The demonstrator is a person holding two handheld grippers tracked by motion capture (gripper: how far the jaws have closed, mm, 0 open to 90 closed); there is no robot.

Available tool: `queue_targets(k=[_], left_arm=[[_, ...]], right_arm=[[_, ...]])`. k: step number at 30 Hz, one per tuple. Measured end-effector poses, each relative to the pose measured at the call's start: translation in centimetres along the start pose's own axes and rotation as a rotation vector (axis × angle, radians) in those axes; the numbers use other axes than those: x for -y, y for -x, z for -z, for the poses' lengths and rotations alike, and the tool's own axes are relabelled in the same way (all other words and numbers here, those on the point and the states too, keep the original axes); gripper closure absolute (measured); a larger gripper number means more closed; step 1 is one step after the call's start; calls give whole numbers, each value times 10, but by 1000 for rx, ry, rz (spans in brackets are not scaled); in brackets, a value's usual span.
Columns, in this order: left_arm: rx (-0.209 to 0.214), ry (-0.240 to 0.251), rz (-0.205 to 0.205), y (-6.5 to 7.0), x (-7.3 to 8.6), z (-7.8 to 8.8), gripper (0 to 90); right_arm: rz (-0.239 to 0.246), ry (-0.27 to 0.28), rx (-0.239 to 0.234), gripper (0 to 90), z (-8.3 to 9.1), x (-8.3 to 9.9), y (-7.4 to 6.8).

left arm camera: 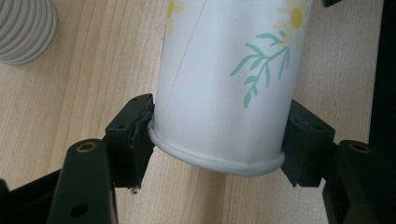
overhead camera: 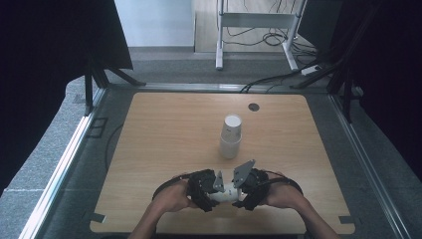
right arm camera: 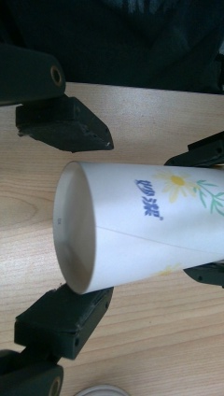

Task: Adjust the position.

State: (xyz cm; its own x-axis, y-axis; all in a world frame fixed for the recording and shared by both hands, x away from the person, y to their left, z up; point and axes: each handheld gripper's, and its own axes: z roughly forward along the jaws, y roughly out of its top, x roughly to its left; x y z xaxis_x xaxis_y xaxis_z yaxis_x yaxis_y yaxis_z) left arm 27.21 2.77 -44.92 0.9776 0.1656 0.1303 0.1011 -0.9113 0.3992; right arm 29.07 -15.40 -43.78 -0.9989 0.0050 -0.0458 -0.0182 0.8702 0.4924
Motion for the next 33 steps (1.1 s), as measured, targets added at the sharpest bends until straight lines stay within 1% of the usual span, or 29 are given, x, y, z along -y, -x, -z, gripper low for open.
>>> queue_targets(k=[3,4,5,6,7,8,10,12,13,14,16,17,19,21,23,27,30,31,32,33], left_arm=[[0,-7,-4,1,-2,-1,343],[-1,-8,1,2,-2,-2,344],[1,-11,-5,3,-2,-1,343],[0,-12,-6,3,-3,-1,344],[-2,-10,4,4,-3,-2,343],[-4,-10,2,4,-3,-2,344],[-2,-9,-3,4,-4,-1,343],[-1,-3,4,4,-4,-2,342],[1,-1,3,3,-4,-1,342],[2,-9,-4,3,-4,0,341],[0,13,5,3,-3,-1,332],[-5,16,3,2,-3,0,326],[0,32,3,1,-2,2,309],[3,50,0,0,-2,4,291],[9,71,9,-2,0,5,264],[15,114,31,-5,2,7,185],[15,154,44,-7,5,9,164],[15,169,45,-8,6,10,162],[20,185,43,-9,7,11,157],[26,201,51,-10,9,12,151]], right_arm=[[7,-1,2,272,-2,-2,-1],[12,-6,3,277,-2,-2,-1],[13,-14,2,285,-3,-3,-1],[23,-19,2,299,-3,-4,-1],[26,-21,0,312,-4,-5,-2],[27,-30,2,325,-4,-5,-2],[34,-28,4,359,-4,-6,-2],[40,-33,12,366,-3,-7,-2],[37,-36,12,367,-3,-8,-2],[35,-35,12,369,-2,-8,-2],[27,-40,12,370,-1,-8,-2],[19,-39,10,370,0,-7,-2],[24,-24,18,370,2,-7,-1],[8,-18,15,370,5,-6,-2],[8,-6,20,370,7,-5,-1],[-15,22,22,370,13,-2,1],[-20,57,21,370,18,1,3],[-29,70,22,370,20,2,2],[-34,81,20,369,21,3,3],[-40,91,20,369,22,4,3]])
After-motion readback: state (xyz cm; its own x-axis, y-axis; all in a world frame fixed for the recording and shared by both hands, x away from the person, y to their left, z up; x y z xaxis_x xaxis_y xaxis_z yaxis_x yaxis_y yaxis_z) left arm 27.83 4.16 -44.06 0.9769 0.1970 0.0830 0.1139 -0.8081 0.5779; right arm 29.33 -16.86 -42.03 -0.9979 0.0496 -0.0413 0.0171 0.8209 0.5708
